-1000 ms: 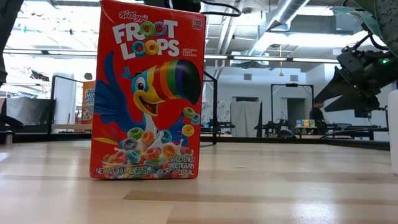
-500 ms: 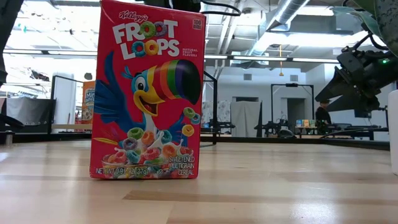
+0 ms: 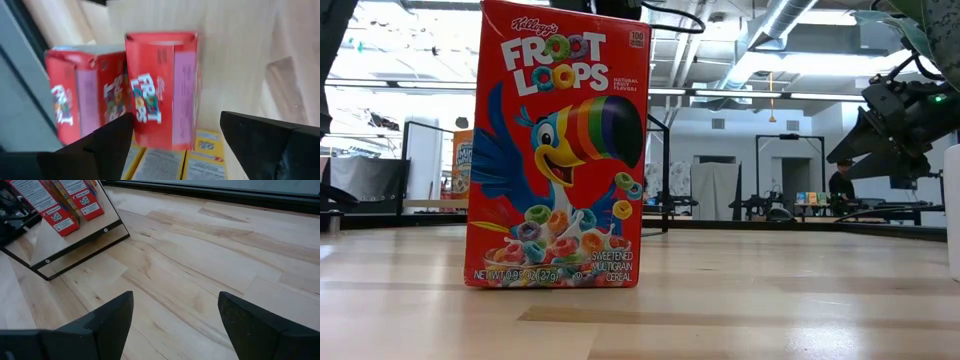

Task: Stack cereal on shelf
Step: Put the left red cereal box aligned with the other red cereal box on the shelf

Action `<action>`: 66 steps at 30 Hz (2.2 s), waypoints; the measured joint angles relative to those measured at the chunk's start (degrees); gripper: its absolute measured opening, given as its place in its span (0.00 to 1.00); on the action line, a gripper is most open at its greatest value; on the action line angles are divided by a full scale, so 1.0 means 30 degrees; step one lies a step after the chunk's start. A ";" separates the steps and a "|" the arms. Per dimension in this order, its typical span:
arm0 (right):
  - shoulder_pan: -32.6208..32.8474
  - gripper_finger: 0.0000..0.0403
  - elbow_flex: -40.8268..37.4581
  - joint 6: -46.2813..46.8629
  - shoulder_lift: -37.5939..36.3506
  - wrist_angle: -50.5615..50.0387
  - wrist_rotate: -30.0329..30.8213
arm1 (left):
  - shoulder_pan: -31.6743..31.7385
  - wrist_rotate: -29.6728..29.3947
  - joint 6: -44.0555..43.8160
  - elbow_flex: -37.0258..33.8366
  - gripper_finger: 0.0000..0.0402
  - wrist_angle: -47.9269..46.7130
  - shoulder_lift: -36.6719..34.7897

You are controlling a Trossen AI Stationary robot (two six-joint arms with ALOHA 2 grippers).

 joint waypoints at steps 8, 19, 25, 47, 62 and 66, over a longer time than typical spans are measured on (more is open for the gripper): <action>0.0000 0.79 0.0000 0.0007 -0.0005 -0.0016 0.0000 | -0.0012 -0.1020 -0.1690 0.0828 0.71 -0.1083 -0.0284; 0.0000 0.79 0.0007 0.0007 -0.0007 -0.0204 0.0000 | -0.0354 0.1380 -0.7337 0.5676 0.43 -0.2955 -0.0492; 0.0004 0.79 0.0007 0.0000 -0.0004 -0.0207 0.0000 | -0.0986 0.2990 -0.8528 0.5676 0.04 -0.2934 -0.0772; 0.0000 0.79 0.0007 -0.0160 -0.0007 -0.0226 0.0000 | -0.1691 0.2600 -1.3041 -0.5367 0.00 0.8868 -0.5105; 0.0015 0.79 0.0000 -0.0138 0.0021 -0.0226 0.0000 | -0.2558 0.1165 -1.1945 -0.5523 0.00 1.0713 -0.3715; 0.0015 0.79 0.0000 -0.0131 0.0116 -0.0226 -0.0051 | -0.2672 0.0046 -1.1571 -0.5508 0.00 1.0700 -0.3723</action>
